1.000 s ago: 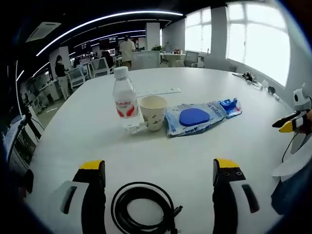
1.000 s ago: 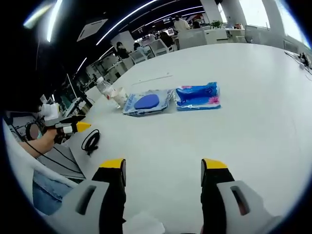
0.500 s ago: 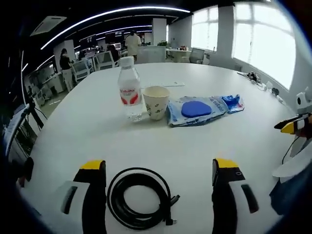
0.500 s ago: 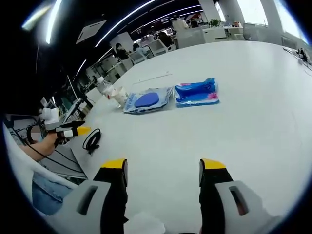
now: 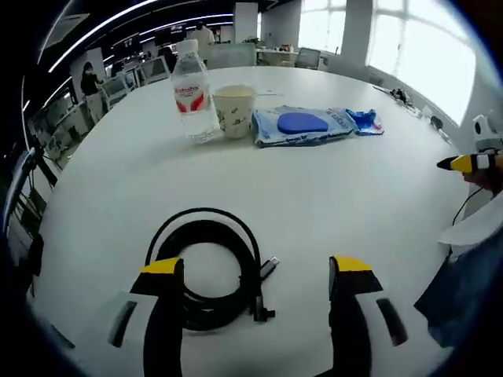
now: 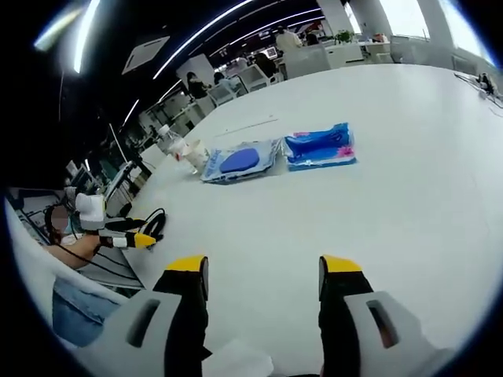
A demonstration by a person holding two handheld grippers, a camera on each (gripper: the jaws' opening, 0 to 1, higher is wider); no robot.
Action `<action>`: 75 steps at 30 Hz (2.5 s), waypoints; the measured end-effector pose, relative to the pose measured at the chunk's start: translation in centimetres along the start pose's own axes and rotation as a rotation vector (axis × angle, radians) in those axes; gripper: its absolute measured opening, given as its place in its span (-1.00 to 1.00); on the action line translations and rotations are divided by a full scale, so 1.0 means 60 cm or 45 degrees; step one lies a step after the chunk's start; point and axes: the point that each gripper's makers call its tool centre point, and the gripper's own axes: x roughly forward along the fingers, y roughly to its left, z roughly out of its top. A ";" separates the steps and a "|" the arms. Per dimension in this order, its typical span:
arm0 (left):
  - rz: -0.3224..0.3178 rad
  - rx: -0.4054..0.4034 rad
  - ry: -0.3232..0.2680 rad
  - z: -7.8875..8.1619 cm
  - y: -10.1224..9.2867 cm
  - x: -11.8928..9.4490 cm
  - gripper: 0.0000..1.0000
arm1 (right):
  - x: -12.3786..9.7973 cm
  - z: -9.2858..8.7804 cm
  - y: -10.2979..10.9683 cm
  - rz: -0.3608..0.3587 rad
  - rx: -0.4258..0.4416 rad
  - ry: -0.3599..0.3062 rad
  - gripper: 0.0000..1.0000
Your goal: Arrange the tabletop items into an orderly group along one side of the table until the central work area is clear of visible clutter.
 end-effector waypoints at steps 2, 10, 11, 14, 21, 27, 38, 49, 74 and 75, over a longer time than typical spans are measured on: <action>0.007 0.003 0.009 -0.005 0.003 0.002 0.44 | -0.002 -0.005 -0.001 -0.003 0.004 0.005 0.10; -0.024 0.021 0.116 -0.027 0.012 0.012 -0.32 | -0.007 -0.017 0.007 0.007 0.043 0.018 0.06; -0.022 0.023 0.112 -0.026 0.013 0.011 -0.34 | -0.008 -0.015 0.009 0.007 0.045 0.013 0.05; -0.010 0.068 0.124 -0.022 0.023 0.015 -0.47 | -0.010 -0.011 0.016 0.012 0.040 0.008 0.04; -0.058 0.166 0.156 -0.022 0.022 0.020 -0.58 | -0.003 -0.008 0.030 0.043 0.073 -0.004 -0.01; -0.089 0.341 0.169 -0.018 0.016 0.021 -0.83 | 0.007 -0.006 0.051 0.077 0.057 0.001 -0.04; -0.013 0.517 0.061 0.019 0.006 -0.025 -0.85 | 0.022 0.002 0.077 0.138 0.111 -0.011 -0.05; 0.028 0.833 -0.143 0.119 -0.064 -0.087 -0.85 | 0.059 0.019 0.147 0.292 0.235 -0.001 -0.03; -0.135 1.353 -0.302 0.158 -0.243 -0.099 -0.84 | 0.109 0.086 0.288 0.575 0.384 -0.005 -0.15; -0.140 1.356 -0.306 0.157 -0.245 -0.100 -0.84 | 0.112 0.086 0.287 0.571 0.377 0.002 -0.18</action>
